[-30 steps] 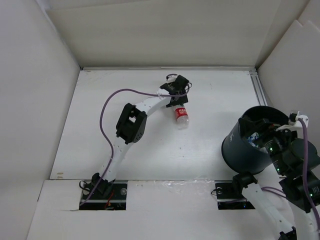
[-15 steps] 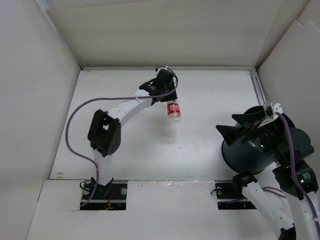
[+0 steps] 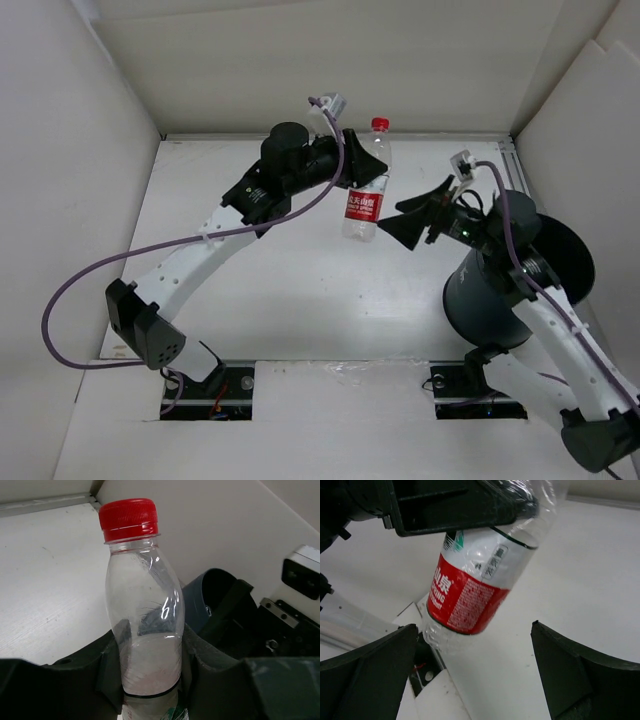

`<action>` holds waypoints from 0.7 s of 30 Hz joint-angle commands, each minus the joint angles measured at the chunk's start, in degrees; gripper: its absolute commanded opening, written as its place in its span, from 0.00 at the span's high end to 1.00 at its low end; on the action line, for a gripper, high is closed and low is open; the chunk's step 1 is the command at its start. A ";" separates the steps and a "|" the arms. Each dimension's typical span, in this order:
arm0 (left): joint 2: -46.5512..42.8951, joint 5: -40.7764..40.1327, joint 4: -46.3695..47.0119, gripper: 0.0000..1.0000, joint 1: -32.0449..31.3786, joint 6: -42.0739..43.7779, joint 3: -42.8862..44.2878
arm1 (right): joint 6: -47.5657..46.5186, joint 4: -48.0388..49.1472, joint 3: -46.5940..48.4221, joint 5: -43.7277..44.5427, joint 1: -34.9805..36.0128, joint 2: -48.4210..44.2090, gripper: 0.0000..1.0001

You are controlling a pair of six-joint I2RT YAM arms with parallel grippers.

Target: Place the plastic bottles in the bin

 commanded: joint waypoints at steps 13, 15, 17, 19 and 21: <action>-7.99 9.90 8.00 0.84 0.41 -1.31 -3.95 | 3.68 20.65 6.01 8.48 17.20 17.58 0.31; -8.52 9.91 8.00 0.39 0.41 -1.31 -3.95 | 3.69 24.26 4.43 9.89 17.20 17.58 0.64; -9.05 6.75 7.13 0.00 0.41 -1.31 -3.95 | 3.69 23.40 4.43 13.65 17.20 16.78 0.93; -9.75 0.90 3.29 0.00 0.41 -0.70 -2.91 | 2.03 20.24 5.12 16.30 16.67 14.34 0.93; -10.28 -5.00 -0.24 0.00 0.41 -0.70 -1.76 | -0.25 13.59 5.83 21.65 14.93 12.49 0.93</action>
